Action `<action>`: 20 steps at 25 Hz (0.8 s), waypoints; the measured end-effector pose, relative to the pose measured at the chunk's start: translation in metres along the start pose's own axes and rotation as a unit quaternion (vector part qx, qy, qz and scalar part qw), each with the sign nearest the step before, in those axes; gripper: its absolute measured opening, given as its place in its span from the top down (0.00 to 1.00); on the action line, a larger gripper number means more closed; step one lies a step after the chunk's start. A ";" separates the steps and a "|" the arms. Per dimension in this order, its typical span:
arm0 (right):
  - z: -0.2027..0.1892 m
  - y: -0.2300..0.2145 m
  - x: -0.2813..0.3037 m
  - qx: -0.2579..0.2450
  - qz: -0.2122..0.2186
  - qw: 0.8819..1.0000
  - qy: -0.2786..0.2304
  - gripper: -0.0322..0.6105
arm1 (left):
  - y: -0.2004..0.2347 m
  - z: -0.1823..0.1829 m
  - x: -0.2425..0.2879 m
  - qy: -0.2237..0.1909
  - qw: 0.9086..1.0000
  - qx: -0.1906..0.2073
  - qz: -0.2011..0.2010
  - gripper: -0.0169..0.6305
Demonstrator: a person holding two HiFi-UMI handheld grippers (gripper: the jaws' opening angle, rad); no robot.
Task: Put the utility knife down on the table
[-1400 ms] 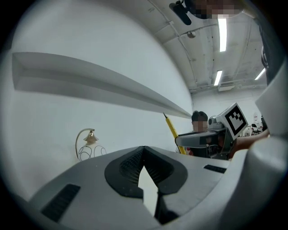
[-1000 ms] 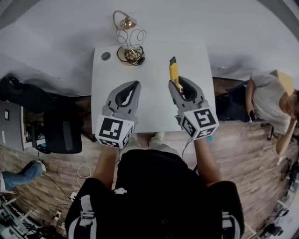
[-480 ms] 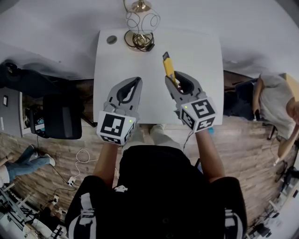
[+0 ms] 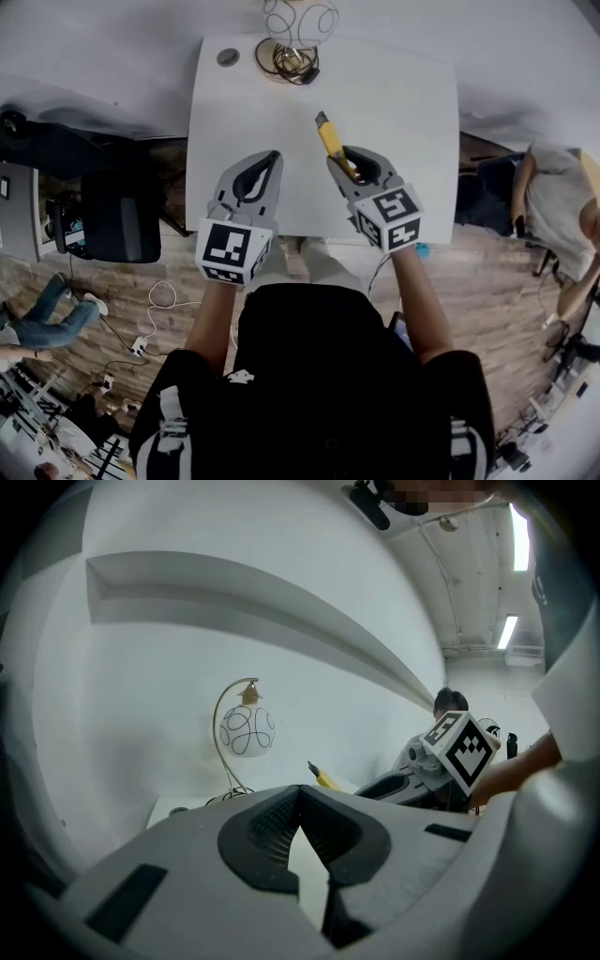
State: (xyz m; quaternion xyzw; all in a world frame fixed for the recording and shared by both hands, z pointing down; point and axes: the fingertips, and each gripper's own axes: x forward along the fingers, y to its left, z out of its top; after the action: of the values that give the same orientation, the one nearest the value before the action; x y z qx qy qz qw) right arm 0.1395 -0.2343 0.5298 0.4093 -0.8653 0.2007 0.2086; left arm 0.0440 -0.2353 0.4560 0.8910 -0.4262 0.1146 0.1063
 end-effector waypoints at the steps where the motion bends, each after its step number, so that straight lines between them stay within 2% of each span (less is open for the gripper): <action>1: -0.007 0.001 0.003 -0.003 0.002 1.000 0.011 0.74 | 0.001 -0.002 0.000 0.002 1.000 -0.001 0.001 0.94; 12: -0.065 0.001 0.036 -0.056 0.025 0.992 0.106 0.74 | 0.007 -0.029 -0.003 0.029 0.999 -0.015 0.008 0.94; 20: -0.116 -0.015 0.063 -0.060 0.032 0.979 0.190 0.74 | 0.011 -0.046 -0.007 0.047 0.999 -0.018 0.011 0.94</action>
State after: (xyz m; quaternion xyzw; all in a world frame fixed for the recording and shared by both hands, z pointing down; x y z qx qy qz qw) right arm 0.1374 -0.2222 0.6624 0.3222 -0.8333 0.2287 0.3867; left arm 0.0263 -0.2237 0.4990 0.8780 -0.4323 0.1497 0.1405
